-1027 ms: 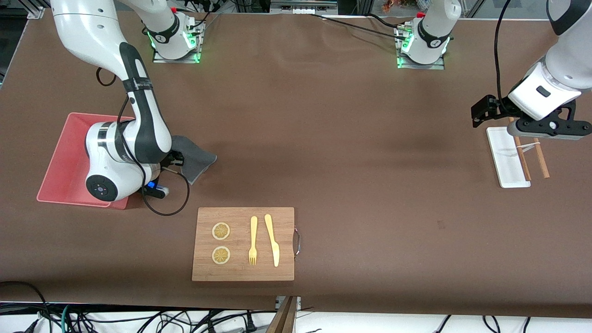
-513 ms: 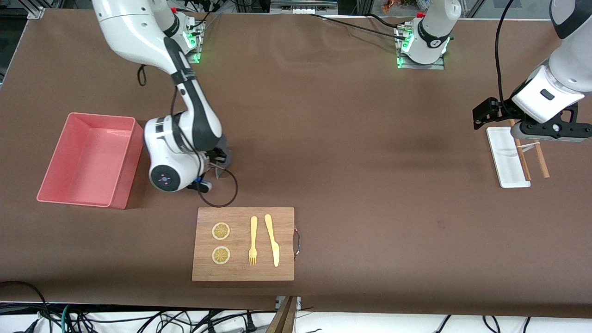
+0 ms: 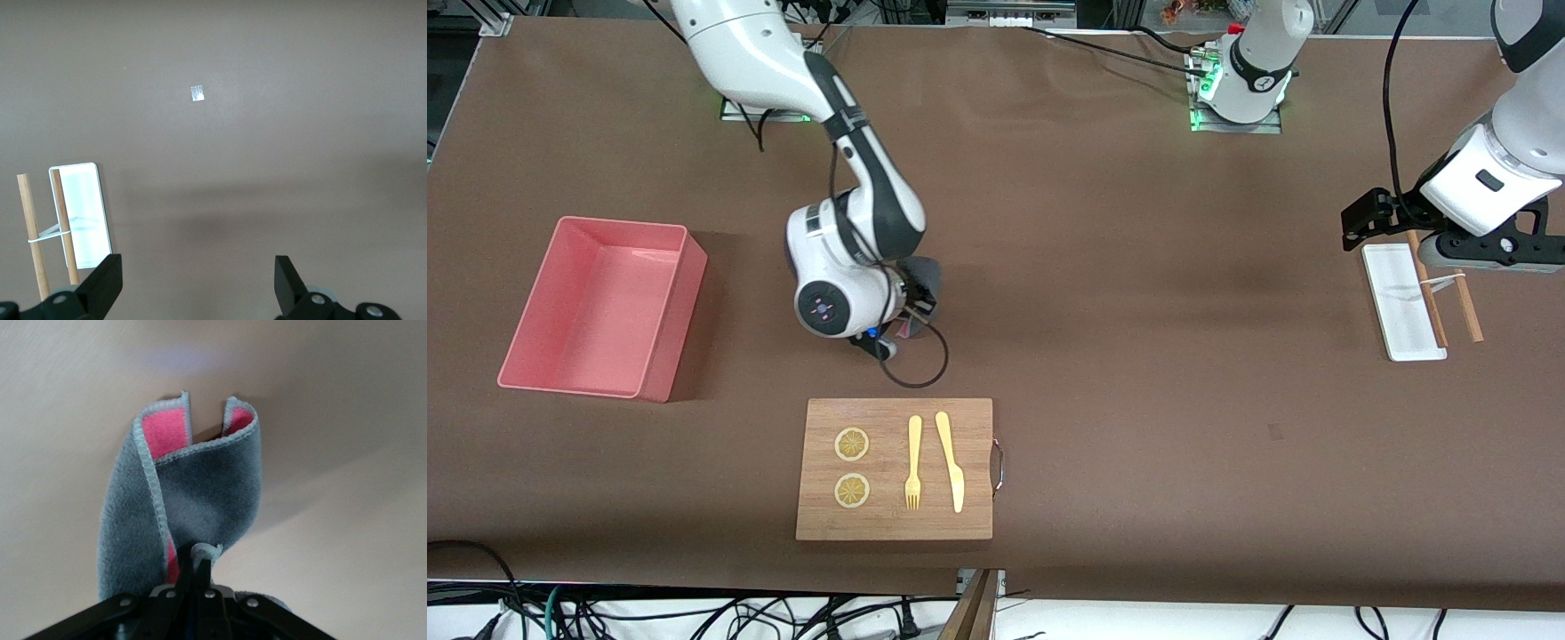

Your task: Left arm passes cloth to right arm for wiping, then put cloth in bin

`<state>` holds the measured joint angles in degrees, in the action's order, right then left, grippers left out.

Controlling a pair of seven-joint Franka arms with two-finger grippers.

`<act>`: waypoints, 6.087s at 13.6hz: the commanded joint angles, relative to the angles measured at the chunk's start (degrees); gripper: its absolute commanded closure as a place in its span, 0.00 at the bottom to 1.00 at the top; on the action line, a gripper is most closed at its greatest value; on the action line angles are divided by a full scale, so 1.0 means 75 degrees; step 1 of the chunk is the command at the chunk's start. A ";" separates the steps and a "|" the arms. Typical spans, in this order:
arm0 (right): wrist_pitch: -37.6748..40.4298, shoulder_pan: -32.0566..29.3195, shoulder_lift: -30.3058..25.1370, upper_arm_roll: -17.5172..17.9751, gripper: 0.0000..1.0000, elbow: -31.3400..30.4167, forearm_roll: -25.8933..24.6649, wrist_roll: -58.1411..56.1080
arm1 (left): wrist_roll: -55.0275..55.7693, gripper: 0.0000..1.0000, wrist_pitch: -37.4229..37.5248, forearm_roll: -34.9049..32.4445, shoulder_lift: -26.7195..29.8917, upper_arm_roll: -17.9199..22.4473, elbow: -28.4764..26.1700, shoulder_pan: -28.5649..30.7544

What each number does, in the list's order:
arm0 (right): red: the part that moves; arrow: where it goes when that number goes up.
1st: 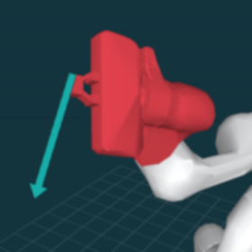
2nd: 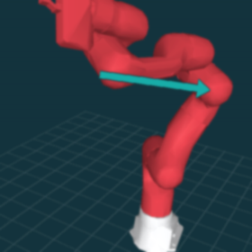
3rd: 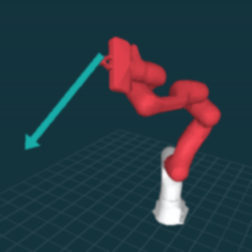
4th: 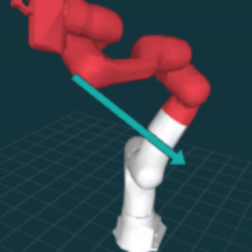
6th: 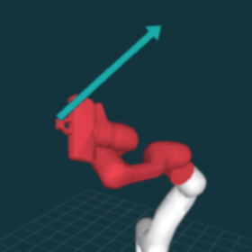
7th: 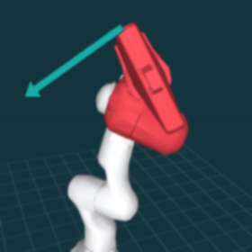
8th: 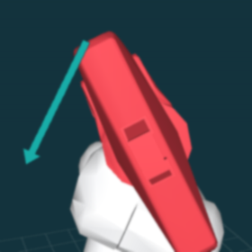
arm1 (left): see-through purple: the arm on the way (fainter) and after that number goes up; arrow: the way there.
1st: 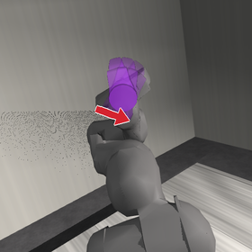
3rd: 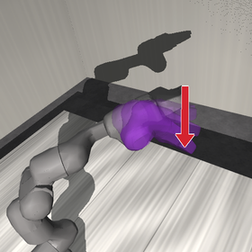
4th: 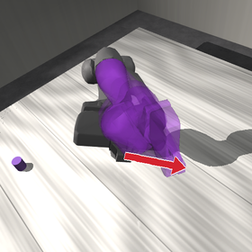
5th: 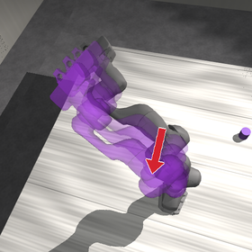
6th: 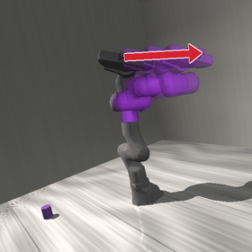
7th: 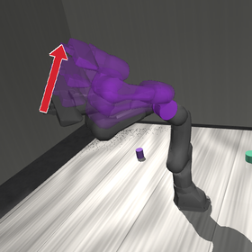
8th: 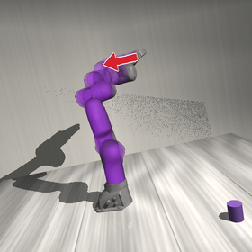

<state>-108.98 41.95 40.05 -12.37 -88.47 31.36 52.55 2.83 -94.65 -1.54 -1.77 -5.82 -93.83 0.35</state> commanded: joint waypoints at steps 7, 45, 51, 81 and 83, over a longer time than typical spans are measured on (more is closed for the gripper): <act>-0.1056 -0.0108 0.0144 0.0149 1.00 -0.0028 0.1432 0.0097 | -0.0459 0.00 0.0630 0.0018 -0.0245 0.0027 0.0734 0.0457; 0.4642 -0.3846 -0.0537 -0.3050 1.00 0.2000 -0.4065 -1.1096 | -0.0365 0.00 0.0631 0.0042 -0.0620 0.0015 0.1050 0.0445; 0.3093 -0.3988 -0.0067 -0.3004 1.00 0.1075 -0.3912 -1.1226 | -0.0353 0.00 0.0619 0.0042 -0.0620 0.0015 0.1050 0.0445; 0.4336 -0.5603 -0.4762 0.0629 0.00 0.0069 -0.3748 -0.7441 | -0.0365 0.00 0.0619 0.0030 -0.0620 0.0027 0.1050 0.0445; 0.4114 -0.5699 -0.5221 0.0769 0.00 0.0019 -0.4015 -0.7441 | -0.0353 0.00 0.0619 0.0041 -0.0620 0.0027 0.1050 0.0457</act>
<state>-75.40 0.96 6.93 -8.91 -83.84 3.48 -3.73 0.66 -91.17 -1.55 -5.76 -5.54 -87.64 3.47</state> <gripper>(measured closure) 0.000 0.000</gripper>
